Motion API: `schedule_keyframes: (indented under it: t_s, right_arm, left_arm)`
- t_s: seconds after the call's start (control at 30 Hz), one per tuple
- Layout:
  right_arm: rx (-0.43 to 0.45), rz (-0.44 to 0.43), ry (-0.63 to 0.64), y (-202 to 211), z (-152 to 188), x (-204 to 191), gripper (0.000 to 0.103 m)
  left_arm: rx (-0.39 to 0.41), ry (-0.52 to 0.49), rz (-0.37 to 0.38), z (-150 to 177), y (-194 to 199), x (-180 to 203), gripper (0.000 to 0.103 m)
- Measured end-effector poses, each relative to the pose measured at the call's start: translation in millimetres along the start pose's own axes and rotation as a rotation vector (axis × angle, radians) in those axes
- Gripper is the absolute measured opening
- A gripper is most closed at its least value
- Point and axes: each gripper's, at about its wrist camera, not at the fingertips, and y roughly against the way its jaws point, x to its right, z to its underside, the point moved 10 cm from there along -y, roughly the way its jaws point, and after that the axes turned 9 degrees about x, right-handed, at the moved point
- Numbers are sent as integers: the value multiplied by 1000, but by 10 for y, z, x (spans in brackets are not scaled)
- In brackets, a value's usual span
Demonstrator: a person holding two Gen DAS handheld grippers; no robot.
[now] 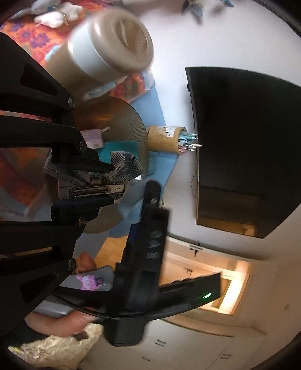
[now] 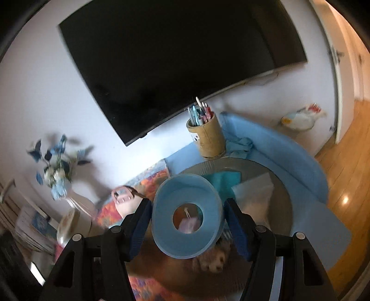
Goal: Organize soft objects
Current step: 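Carry the cloth and ring with both tools over the glass table, then lower the cloth and ring onto the glass table and open both tools, then move both open tools back over the bed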
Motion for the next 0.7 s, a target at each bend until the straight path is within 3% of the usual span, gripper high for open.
schedule_keyframes:
  t_s: [0.13,0.17,0.2,0.23,0.27,0.5,0.7]
  right_arm:
    - [-66,-27,-26,-329,-115,81,68]
    - [-76,-21,-19,-392,-125,105,72]
    - [-89,-14,-13,-450,-127,126,74]
    - [-101,-12,-10,-494,-130,148,75]
    - [-104,-15,-12,-503,-123,167,75]
    - [-88,-45,-58,-293,-35,318,76]
    - [-24,-100,-19,206,68,177,76]
  left_arm:
    - [6,-35,-41,49,-250,6,22]
    - [9,-39,-50,58,-283,-12,35]
    - [13,-38,-57,75,-304,-31,41]
    - [24,-24,-66,91,-317,-73,62]
    - [33,-11,-64,96,-330,-78,76]
    - [23,-57,5,231,-272,165,78]
    - [0,-147,76,334,178,373,78]
